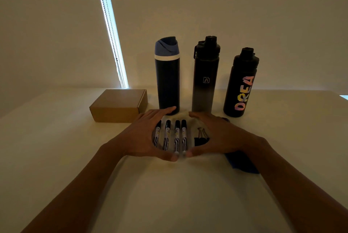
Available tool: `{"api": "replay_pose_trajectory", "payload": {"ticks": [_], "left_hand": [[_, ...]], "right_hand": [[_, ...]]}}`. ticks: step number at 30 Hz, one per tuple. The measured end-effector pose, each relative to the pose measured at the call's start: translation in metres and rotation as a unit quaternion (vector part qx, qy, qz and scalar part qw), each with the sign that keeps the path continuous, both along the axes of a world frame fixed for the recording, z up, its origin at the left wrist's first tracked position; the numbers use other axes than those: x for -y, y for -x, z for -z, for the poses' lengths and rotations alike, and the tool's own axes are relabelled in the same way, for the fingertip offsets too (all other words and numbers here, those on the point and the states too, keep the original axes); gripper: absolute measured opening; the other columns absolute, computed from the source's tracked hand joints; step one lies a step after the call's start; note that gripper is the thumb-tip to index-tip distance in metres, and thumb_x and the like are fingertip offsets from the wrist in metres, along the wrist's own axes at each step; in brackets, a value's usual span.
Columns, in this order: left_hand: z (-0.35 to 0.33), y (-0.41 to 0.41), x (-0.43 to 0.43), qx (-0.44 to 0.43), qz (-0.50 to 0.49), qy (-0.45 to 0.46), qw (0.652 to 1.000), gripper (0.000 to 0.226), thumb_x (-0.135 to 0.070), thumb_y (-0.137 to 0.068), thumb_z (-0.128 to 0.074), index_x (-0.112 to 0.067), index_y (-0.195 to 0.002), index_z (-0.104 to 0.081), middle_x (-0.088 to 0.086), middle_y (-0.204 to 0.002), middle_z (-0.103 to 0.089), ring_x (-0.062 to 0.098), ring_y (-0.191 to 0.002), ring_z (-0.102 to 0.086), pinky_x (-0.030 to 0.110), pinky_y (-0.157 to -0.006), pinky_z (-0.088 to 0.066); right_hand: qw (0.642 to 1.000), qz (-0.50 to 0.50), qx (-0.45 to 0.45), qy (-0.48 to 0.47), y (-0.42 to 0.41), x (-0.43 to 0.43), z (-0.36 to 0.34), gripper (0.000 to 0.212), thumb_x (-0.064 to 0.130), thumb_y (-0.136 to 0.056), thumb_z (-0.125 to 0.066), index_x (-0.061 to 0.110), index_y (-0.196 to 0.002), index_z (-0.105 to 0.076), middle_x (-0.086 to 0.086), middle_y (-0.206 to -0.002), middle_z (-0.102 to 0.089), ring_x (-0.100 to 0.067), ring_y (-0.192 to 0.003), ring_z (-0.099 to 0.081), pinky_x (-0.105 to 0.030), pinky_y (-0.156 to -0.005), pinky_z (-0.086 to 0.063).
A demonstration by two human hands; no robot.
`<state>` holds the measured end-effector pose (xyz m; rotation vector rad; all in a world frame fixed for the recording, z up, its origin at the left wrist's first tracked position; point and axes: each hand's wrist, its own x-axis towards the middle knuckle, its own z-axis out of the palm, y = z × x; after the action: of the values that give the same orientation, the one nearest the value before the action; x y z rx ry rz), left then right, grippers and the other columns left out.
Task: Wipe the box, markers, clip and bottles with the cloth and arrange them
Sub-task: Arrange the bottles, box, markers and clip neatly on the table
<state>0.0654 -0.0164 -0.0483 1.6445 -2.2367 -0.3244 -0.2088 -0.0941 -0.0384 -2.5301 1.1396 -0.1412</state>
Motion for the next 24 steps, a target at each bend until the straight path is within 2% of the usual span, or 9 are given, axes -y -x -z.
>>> {"api": "replay_pose_trajectory", "payload": {"ticks": [4, 11, 14, 17, 21, 24], "left_hand": [[0.003, -0.008, -0.001, -0.013, -0.008, -0.006, 1.0, 0.135, -0.096, -0.052, -0.073, -0.057, -0.158, -0.001, -0.02, -0.165, -0.024, 0.007, -0.152, -0.021, 0.05, -0.127, -0.022], [0.002, -0.011, -0.004, -0.005, -0.017, -0.015, 1.0, 0.136, -0.083, -0.056, -0.083, -0.052, -0.161, -0.001, -0.019, -0.168, -0.018, -0.003, -0.144, -0.014, 0.043, -0.125, -0.018], [0.003, -0.013, -0.003, -0.007, -0.018, -0.012, 1.0, 0.136, -0.084, -0.057, -0.082, -0.051, -0.161, -0.002, -0.018, -0.168, -0.019, 0.006, -0.152, -0.016, 0.046, -0.127, -0.019], [0.005, -0.016, -0.003, -0.012, -0.014, 0.0, 1.0, 0.136, -0.085, -0.057, -0.082, -0.049, -0.161, -0.003, -0.019, -0.167, -0.021, 0.006, -0.153, -0.017, 0.046, -0.127, -0.021], [0.007, -0.012, -0.004, -0.018, -0.012, 0.001, 1.0, 0.134, -0.083, -0.057, -0.083, -0.052, -0.161, -0.003, -0.02, -0.167, -0.02, 0.004, -0.15, -0.018, 0.042, -0.124, -0.023], [0.01, -0.011, -0.001, -0.025, -0.004, 0.014, 1.0, 0.133, -0.088, -0.056, -0.08, -0.052, -0.161, -0.005, -0.021, -0.165, -0.024, 0.002, -0.147, -0.022, 0.04, -0.122, -0.026]], "right_hand": [[1.0, -0.008, -0.023, -0.009, -0.013, -0.001, 0.0, 0.13, 0.089, -0.058, -0.073, 0.044, -0.16, -0.006, 0.014, -0.168, -0.019, -0.016, -0.15, -0.029, -0.038, -0.118, -0.029], [0.999, -0.014, -0.027, -0.018, -0.007, -0.001, -0.002, 0.128, 0.084, -0.06, -0.076, 0.04, -0.16, -0.01, 0.013, -0.167, -0.02, -0.015, -0.149, -0.03, -0.037, -0.119, -0.031], [0.999, -0.016, -0.029, -0.019, -0.007, -0.003, -0.003, 0.126, 0.082, -0.062, -0.077, 0.04, -0.161, -0.01, 0.012, -0.168, -0.02, -0.015, -0.149, -0.03, -0.035, -0.118, -0.03], [0.999, -0.019, -0.023, -0.023, -0.007, -0.003, -0.003, 0.126, 0.08, -0.062, -0.078, 0.041, -0.16, -0.009, 0.012, -0.167, -0.02, -0.015, -0.149, -0.029, -0.034, -0.117, -0.029], [0.999, -0.024, -0.022, -0.022, -0.006, 0.0, -0.002, 0.128, 0.082, -0.06, -0.078, 0.042, -0.16, -0.009, 0.012, -0.168, -0.02, -0.017, -0.15, -0.029, -0.038, -0.119, -0.03], [1.0, -0.014, 0.004, -0.01, -0.003, 0.003, -0.001, 0.128, 0.087, -0.055, -0.076, 0.047, -0.158, -0.011, 0.014, -0.165, -0.026, -0.015, -0.145, -0.035, -0.04, -0.117, -0.037]]}}
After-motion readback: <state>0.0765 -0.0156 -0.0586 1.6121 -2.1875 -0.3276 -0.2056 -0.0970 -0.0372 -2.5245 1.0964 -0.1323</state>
